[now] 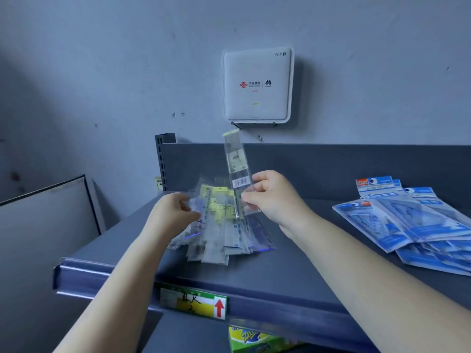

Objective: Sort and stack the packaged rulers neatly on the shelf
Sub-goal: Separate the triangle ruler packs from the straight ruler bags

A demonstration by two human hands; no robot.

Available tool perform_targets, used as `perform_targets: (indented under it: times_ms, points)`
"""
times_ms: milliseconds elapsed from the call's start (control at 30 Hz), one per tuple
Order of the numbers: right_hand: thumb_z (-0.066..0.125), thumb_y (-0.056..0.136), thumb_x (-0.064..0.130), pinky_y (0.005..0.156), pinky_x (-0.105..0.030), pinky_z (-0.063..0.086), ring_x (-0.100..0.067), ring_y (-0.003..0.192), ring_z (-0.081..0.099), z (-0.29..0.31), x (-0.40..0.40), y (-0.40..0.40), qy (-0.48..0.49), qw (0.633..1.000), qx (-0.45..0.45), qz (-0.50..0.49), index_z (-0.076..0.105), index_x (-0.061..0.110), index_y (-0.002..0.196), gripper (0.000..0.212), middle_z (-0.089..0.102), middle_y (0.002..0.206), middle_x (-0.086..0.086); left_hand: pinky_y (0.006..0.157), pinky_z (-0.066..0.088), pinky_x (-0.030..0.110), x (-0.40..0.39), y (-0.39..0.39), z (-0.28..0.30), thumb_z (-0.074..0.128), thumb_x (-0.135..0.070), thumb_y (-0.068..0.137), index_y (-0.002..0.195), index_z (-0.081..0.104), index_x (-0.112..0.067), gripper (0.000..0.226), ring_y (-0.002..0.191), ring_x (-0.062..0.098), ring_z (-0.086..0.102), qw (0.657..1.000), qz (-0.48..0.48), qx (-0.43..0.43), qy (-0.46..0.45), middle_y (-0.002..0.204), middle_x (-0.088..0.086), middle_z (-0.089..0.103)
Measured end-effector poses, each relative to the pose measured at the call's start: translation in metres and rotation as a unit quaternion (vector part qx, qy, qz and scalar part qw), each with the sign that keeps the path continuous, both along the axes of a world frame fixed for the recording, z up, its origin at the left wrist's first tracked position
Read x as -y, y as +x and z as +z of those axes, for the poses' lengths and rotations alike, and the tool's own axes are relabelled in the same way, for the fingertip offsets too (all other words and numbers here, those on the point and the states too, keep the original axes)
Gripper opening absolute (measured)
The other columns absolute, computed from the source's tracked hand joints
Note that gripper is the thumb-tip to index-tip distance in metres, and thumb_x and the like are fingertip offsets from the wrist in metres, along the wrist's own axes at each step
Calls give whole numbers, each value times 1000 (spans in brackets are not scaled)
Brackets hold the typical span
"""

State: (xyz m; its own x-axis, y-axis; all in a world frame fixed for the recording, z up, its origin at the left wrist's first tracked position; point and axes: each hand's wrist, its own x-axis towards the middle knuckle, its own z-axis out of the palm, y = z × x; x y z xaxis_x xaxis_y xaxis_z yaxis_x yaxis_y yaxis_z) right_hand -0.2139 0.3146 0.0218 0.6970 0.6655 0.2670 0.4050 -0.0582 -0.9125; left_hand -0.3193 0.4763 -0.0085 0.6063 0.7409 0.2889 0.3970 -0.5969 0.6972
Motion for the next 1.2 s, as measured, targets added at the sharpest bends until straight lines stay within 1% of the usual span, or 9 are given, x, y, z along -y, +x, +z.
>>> perform_targets:
  times_ms: [67,133,267,433,567,700,900,1067,1200]
  points:
    - [64,86,25,89,-33,46,-23,101,59,0,-6,0,-131,986,98,-15,37,7,134,58,57,118,-4,74,37,27,-6,0,0,63,-15,81,117,57,-19,37,94,24,54,999,19,-28,26,105,4,59]
    - [61,87,29,86,-31,43,-23,102,55,-3,-6,1,-220,956,189,-39,37,9,133,55,49,129,-5,85,38,28,-9,2,-1,61,-19,83,126,55,-16,43,110,23,54,997,23,-51,44,121,3,57]
    - [52,90,23,86,-30,42,-20,108,50,-1,9,6,-221,918,317,-87,47,14,123,34,51,123,-1,92,41,33,-3,5,-2,59,-23,85,120,58,-19,36,110,23,55,995,16,-67,69,122,2,59]
    - [44,93,24,68,-29,34,-20,102,49,3,43,17,-273,832,465,-128,52,17,111,21,53,110,1,96,41,35,27,15,3,55,-31,89,121,56,-22,33,113,21,54,983,5,-89,158,121,-3,59]
    - [43,94,27,69,-29,33,-21,105,49,0,75,29,-291,812,488,-133,51,17,112,23,53,110,2,100,33,39,46,25,5,50,-42,91,127,51,-24,41,121,23,47,971,37,-127,197,130,-1,52]
    - [43,94,29,71,-28,33,-19,108,48,-4,96,34,-290,821,481,-108,50,20,117,26,53,113,4,106,32,43,24,23,-8,33,-57,92,144,30,-19,64,132,33,36,960,100,-259,45,147,9,36]
    - [43,94,29,73,-27,34,-18,109,49,-5,87,30,-252,834,485,-70,51,21,117,26,54,114,4,105,35,39,28,24,-13,32,-54,94,144,33,-16,63,131,27,41,978,51,-202,16,147,8,38]
    - [43,94,28,73,-27,32,-19,108,49,-7,87,30,-231,830,502,-66,52,20,116,25,55,113,4,98,37,40,50,22,-5,30,-55,94,133,46,-21,53,124,27,45,957,108,-206,175,137,3,48]
    - [41,94,26,73,-29,32,-21,105,50,-3,111,40,-231,808,531,-109,52,17,114,25,55,112,2,91,37,34,102,42,11,37,-41,96,123,51,-19,37,116,27,50,935,80,-157,308,123,1,57]
